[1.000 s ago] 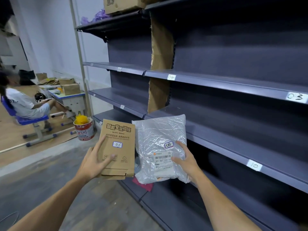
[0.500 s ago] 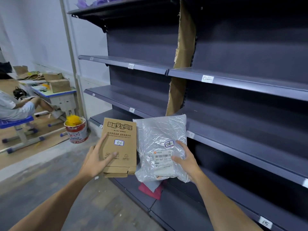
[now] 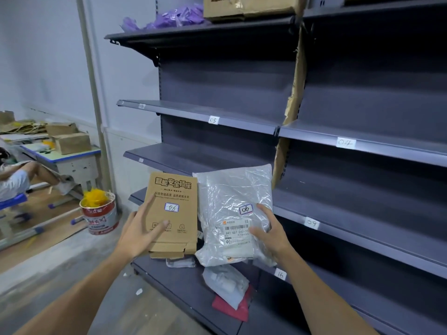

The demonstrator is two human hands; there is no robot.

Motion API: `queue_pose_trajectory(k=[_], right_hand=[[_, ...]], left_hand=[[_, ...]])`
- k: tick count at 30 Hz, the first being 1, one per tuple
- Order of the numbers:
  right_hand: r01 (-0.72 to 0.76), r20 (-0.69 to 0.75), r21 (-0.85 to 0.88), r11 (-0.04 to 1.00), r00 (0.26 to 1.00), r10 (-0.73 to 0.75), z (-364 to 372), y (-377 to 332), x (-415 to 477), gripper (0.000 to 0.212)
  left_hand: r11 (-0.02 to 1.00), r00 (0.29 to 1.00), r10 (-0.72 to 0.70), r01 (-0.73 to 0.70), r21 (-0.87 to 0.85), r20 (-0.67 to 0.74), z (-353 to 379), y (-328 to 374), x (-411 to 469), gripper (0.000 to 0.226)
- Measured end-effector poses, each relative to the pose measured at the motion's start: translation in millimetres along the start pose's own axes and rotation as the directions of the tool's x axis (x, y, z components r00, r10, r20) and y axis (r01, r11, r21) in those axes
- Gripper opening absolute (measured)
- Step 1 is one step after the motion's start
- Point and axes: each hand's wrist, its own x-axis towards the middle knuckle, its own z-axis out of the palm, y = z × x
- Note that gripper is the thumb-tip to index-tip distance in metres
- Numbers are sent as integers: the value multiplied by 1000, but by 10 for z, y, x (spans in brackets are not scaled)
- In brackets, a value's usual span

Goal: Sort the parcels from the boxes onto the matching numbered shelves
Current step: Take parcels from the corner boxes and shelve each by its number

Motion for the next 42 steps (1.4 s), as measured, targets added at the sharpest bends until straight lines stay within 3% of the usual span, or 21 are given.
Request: queue_pose_trajectory(k=[6, 11, 26, 30, 34, 39, 42], right_hand=[[104, 49, -20, 994, 993, -103, 492, -389, 573, 61], [292, 26, -187, 938, 956, -293, 788, -710, 1273, 64], [437, -25, -212, 874, 892, -452, 1661, -1688, 3355, 65], [442, -48, -218, 870, 886, -462, 1849, -1875, 3819, 64], [441, -80, -252, 862, 878, -472, 2025, -1974, 4215, 65], [398, -143, -296, 868, 880, -453, 2314, -2044, 4609, 67], [368, -212, -317, 874, 870, -444, 2549, -2072, 4824, 68]], left_hand=[[997, 994, 74, -75, -2, -78, -495, -211, 621, 92], [993, 981, 111, -116, -22, -157, -840, -249, 1270, 97], [977, 954, 186, -205, -60, -237, -1574, -437, 3582, 88], [978, 967, 167, -187, -96, -191, -1674, -576, 4089, 85], [973, 980, 157, -175, -152, -123, -1793, -796, 4602, 102], [966, 987, 147, -128, -224, 71, -1963, -1176, 5286, 135], [964, 968, 168, -121, -238, 185, -2061, -1405, 5709, 144]])
